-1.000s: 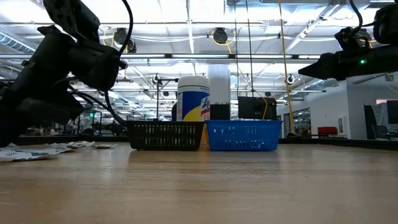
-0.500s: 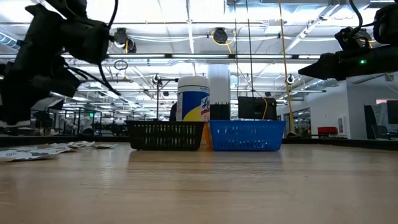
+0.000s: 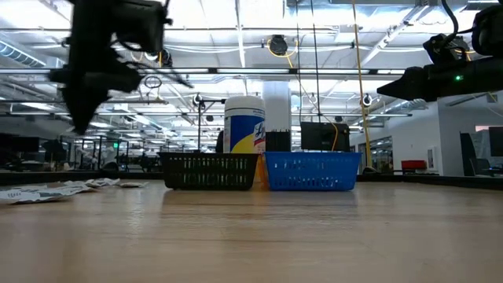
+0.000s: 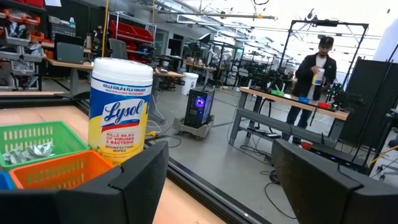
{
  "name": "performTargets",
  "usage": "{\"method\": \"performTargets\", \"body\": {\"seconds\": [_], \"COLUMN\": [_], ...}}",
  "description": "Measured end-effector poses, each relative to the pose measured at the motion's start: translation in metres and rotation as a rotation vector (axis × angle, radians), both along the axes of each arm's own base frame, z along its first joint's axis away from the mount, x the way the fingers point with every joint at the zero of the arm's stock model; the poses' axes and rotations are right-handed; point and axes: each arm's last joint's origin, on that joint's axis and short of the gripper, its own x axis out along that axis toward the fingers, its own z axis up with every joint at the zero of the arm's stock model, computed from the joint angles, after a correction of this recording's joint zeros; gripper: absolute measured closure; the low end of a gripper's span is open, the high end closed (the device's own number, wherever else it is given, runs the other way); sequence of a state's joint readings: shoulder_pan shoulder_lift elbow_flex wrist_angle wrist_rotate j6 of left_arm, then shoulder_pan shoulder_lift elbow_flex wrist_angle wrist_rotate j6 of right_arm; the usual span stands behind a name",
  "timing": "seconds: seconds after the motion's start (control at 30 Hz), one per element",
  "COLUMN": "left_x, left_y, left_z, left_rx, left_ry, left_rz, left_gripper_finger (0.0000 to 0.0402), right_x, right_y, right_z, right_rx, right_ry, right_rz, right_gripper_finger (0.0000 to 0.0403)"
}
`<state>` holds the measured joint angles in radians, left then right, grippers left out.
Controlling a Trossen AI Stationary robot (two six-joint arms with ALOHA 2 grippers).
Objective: Pick & Place First Aid Supplies
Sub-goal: Put the green bandage pad into the green basket
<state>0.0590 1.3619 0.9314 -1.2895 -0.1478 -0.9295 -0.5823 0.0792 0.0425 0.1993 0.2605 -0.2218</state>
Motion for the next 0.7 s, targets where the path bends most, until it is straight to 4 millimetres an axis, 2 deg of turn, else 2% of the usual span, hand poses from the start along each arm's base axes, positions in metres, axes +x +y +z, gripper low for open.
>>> {"method": "performTargets", "body": {"seconds": [0.37, 0.6, 0.7], "left_x": [0.080, 0.125, 0.143], "left_y": [0.035, 0.058, 0.066], "left_z": [0.034, 0.047, 0.042], "left_rx": [0.139, 0.206, 0.242], "left_ry": [0.057, 0.050, 0.004], "left_rz": [-0.560, -0.740, -0.767], "left_gripper_finger": [0.0401, 0.0401, 0.0401], "right_x": [0.000, 0.000, 0.000], "right_y": [0.000, 0.000, 0.000], "right_z": [0.000, 0.000, 0.000], "right_rx": [0.000, 0.000, 0.000], "right_ry": [0.000, 0.000, 0.001], "right_rz": [0.000, 0.000, 0.000], "right_gripper_finger": [0.0124, 0.0124, 0.0124]}}
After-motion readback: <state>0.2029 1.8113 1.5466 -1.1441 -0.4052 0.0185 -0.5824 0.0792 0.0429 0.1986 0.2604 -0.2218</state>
